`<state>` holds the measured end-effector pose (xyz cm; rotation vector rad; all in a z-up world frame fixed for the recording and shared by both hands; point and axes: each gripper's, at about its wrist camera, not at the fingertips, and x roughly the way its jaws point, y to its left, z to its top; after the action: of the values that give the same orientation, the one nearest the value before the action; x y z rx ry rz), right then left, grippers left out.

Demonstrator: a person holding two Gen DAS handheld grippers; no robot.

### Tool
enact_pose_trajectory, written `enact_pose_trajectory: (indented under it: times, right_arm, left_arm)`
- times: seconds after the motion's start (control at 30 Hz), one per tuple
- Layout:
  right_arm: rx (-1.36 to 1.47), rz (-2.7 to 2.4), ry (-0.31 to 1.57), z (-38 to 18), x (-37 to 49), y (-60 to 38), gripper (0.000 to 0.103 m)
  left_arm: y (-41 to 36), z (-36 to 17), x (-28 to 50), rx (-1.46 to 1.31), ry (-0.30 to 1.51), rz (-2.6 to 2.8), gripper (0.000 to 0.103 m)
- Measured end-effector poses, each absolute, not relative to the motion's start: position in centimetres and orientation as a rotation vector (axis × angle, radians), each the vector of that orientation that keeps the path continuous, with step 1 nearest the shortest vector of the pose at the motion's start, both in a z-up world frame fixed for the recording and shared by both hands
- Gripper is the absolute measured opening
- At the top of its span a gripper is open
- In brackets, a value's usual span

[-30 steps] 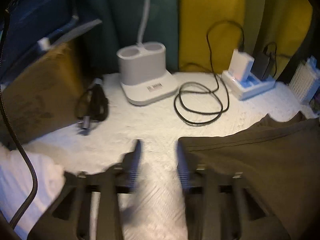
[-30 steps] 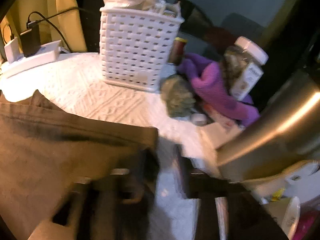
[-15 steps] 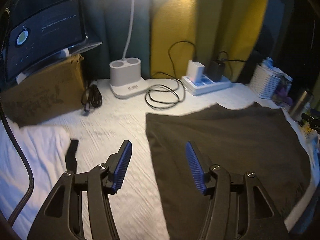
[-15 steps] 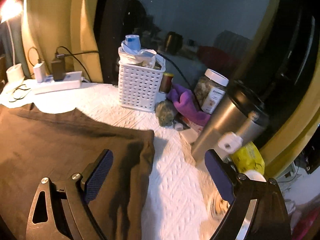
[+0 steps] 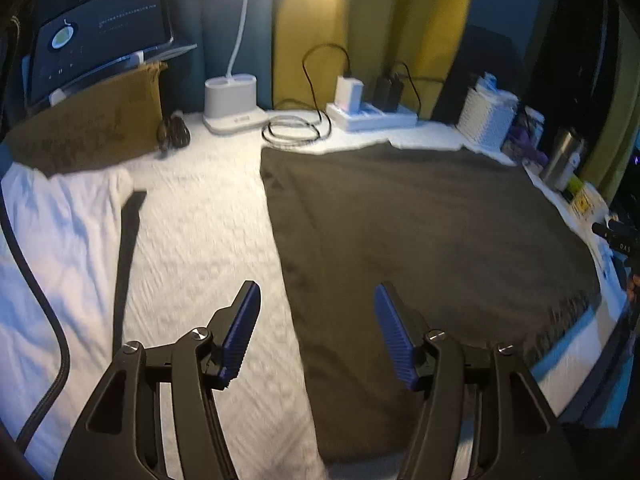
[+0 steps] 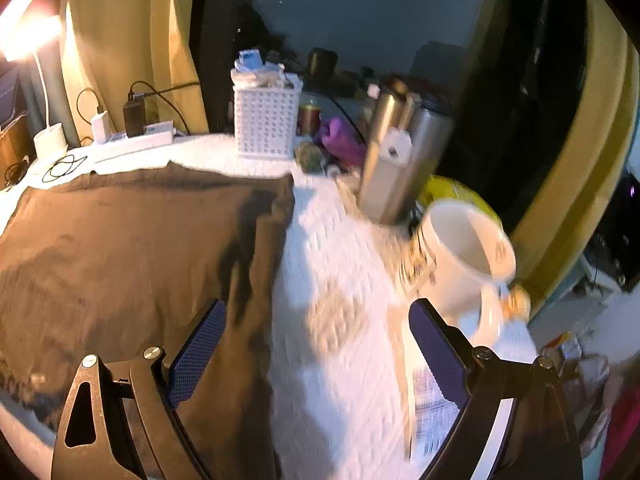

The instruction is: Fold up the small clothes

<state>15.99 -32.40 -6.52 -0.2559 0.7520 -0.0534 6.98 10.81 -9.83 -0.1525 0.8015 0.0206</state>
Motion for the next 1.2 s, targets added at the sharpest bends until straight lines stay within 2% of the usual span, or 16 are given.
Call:
enact_pose_trajectory:
  times: [0.2,0.3,0.37,0.5,0.6,0.63,0.7,0.73,0.77,0.9,1.07,1.2]
  right_arm:
    - [-0.187,-0.054,0.799,-8.7,13.2,-34.2,0.091]
    - [-0.147,-0.044,0.818,-9.6,12.3,-34.6,0.08]
    - [-0.128,-0.04,0.819,-9.9,11.8,-34.8,0.077]
    - [-0.086,-0.02,0.822,-10.2,11.1,-34.8,0.057]
    - [-0.048,0.013,0.819,-10.2,10.6,-34.7,0.053]
    - [-0.033,0.024,0.822,-10.4,10.5,-34.7,0.053]
    - [-0.013,0.037,0.833,-10.9,10.5,-34.5,0.053]
    - [-0.005,0.043,0.838,-11.2,10.5,-34.4,0.053]
    - [0.009,0.057,0.842,-11.4,10.4,-34.3,0.052]
    - [0.058,0.102,0.839,-11.3,10.1,-34.0,0.041]
    - [0.056,0.095,0.817,-10.1,9.6,-33.7,0.04]
    - [0.057,0.089,0.862,-11.0,9.9,-33.5,0.04]
  left_arm:
    - [10.5,-12.3,4.1,-0.171,0.858,0.014,0.065]
    - [10.3,-13.1,2.9,-0.176,0.872,0.005,0.065]
    - [10.1,-13.6,2.4,-0.2,0.883,-0.017,0.065]
    - [9.6,-14.0,1.8,-0.189,0.882,-0.05,0.065]
    - [9.6,-14.7,1.7,-0.2,0.891,-0.05,0.063]
    - [9.4,-14.7,1.6,-0.193,0.876,-0.046,0.058]
    - [9.0,-14.7,1.5,-0.172,0.876,-0.058,0.029]
    - [8.9,-14.7,1.6,-0.174,0.881,-0.066,0.023]
    - [8.8,-14.6,1.6,-0.18,0.883,-0.078,0.012]
    - [8.6,-13.4,1.2,-0.168,0.854,-0.055,0.006]
    - [9.2,-11.3,0.5,-0.158,0.81,-0.04,0.006]
    - [9.3,-12.1,0.8,-0.161,0.837,-0.028,0.006]
